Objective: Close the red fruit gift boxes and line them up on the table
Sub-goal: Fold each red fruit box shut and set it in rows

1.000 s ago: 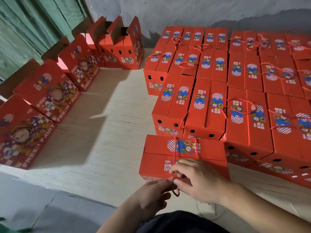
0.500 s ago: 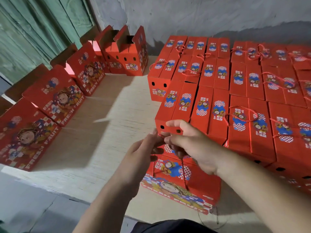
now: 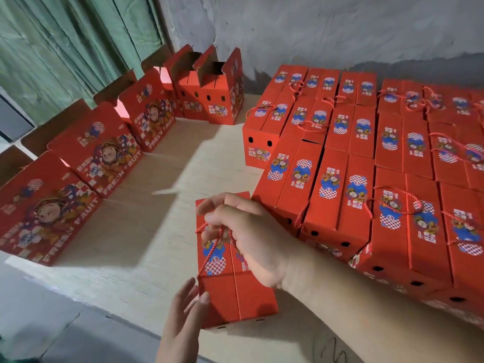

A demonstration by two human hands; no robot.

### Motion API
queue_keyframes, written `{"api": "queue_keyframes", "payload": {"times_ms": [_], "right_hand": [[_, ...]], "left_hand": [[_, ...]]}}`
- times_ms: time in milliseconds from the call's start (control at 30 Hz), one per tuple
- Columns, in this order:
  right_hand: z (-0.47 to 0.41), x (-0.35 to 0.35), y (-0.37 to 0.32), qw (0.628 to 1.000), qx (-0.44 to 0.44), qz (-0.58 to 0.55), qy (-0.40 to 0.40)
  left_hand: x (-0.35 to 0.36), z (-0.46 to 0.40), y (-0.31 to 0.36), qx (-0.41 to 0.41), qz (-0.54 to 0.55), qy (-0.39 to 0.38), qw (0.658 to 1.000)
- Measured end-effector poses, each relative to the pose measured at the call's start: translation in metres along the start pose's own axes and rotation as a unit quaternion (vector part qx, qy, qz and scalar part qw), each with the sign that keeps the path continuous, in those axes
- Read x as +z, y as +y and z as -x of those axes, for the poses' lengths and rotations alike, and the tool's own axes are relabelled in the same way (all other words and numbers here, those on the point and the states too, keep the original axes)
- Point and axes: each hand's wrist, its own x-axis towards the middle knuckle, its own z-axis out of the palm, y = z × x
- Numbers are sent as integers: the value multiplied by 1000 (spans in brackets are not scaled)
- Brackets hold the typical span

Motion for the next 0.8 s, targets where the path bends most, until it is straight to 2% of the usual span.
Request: {"api": "queue_keyframes", "payload": {"times_ms": [167, 267, 333, 367, 400, 467, 500, 567, 633, 700, 800], "right_hand": [[-37, 9, 5, 998, -17, 49, -38], [-54, 2, 13, 991, -34, 127, -32], [-62, -15, 19, 976, -80, 201, -30], [-64, -29, 22, 957, -107, 266, -36], [-67, -47, 25, 924, -129, 358, -43], [-71, -90, 35, 832, -138, 536, -44], [-73, -111, 42, 804, -119, 582, -30], [-76, -154, 59, 801, -69, 593, 44], [-82, -188, 78, 760, -42, 635, 128], [-87, -205, 91, 718, -20, 681, 145], [-93, -205, 104, 689, -6, 710, 144]], "left_hand": [[8, -26, -20, 35, -52, 63, 996], [9, -54, -28, 33, -58, 103, 992], [10, -66, -30, 45, -41, 121, 991], [11, -72, -30, 40, -25, 124, 991], [12, -80, -29, 36, -8, 124, 992], [14, -97, -25, 27, 26, 118, 992], [16, -108, -21, 27, 33, 112, 993], [21, -131, -10, 32, 36, 98, 994], [28, -159, 3, 33, 41, 83, 995], [41, -189, 18, 34, 18, 52, 998], [66, -230, 44, 39, -27, -1, 999]]}}
